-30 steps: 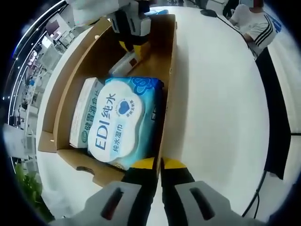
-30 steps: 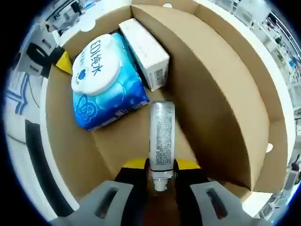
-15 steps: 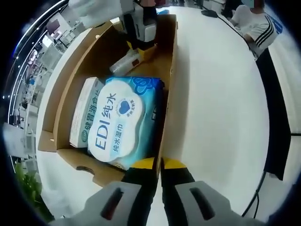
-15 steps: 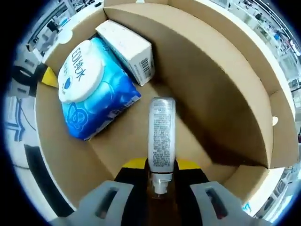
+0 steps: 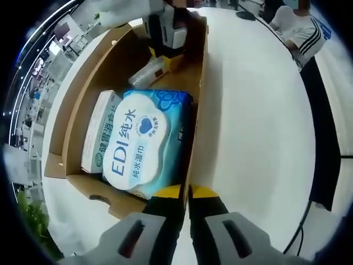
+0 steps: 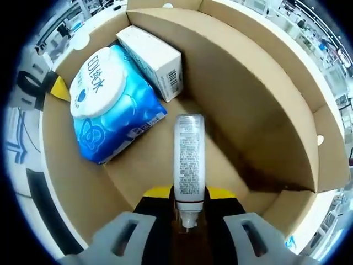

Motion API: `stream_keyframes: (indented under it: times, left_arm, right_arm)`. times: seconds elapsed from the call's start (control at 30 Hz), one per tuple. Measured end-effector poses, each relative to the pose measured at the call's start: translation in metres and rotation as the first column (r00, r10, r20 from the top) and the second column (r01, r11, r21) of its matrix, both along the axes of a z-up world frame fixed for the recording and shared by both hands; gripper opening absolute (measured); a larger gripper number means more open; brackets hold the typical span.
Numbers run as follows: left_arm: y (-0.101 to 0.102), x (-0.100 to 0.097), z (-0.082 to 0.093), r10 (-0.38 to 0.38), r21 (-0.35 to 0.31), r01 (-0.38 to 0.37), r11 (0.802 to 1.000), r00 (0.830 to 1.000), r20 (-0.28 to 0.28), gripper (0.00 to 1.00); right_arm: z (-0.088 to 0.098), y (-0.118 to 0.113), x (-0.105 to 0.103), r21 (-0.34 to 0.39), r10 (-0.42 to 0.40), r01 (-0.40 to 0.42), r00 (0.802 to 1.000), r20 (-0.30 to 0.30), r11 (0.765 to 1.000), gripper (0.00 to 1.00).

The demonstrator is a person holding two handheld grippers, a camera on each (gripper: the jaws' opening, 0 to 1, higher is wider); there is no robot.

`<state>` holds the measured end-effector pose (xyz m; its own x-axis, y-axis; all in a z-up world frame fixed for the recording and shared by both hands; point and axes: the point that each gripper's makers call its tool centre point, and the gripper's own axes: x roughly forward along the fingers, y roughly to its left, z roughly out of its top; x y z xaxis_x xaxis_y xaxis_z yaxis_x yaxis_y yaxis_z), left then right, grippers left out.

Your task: Operate the shoe box by opening the lid, removing the specified soft item, and placing it in the target area until the item is outside and the box remains undamaged.

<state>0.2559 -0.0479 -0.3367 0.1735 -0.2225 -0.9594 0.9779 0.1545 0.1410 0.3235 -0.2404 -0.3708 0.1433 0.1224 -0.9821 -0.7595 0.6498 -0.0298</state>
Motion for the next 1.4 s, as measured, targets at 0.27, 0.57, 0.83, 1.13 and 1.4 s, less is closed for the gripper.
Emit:
stream_keyframes:
  times: [0.27, 0.57, 0.83, 1.13, 1.4]
  left_arm:
    - [0.0, -0.001, 0.0, -0.005, -0.002, 0.005, 1.0, 1.0, 0.002, 0.02]
    - [0.0, 0.0, -0.001, 0.011, -0.002, -0.011, 1.0, 1.0, -0.015, 0.02]
    - [0.0, -0.002, -0.001, -0.002, -0.003, 0.002, 1.0, 1.0, -0.004, 0.02]
    - [0.0, 0.0, -0.001, 0.001, -0.003, -0.001, 1.0, 1.0, -0.006, 0.02]
    - [0.0, 0.0, -0.001, -0.006, -0.003, 0.006, 1.0, 1.0, 0.002, 0.03]
  right_arm:
    - [0.001, 0.005, -0.001, -0.071, 0.097, -0.095, 0.995, 0.025, 0.993, 0.19]
    - [0.0, 0.0, -0.001, -0.03, 0.043, -0.043, 0.999, -0.003, 0.999, 0.18]
    - [0.0, 0.002, -0.01, -0.009, 0.001, -0.001, 1.0, -0.021, 1.0, 0.18]
    - [0.032, 0.016, -0.005, 0.121, -0.103, 0.099, 0.994, 0.027, 0.988, 0.18]
    - [0.036, 0.013, -0.015, 0.166, -0.157, 0.151, 0.987, 0.023, 0.974, 0.18]
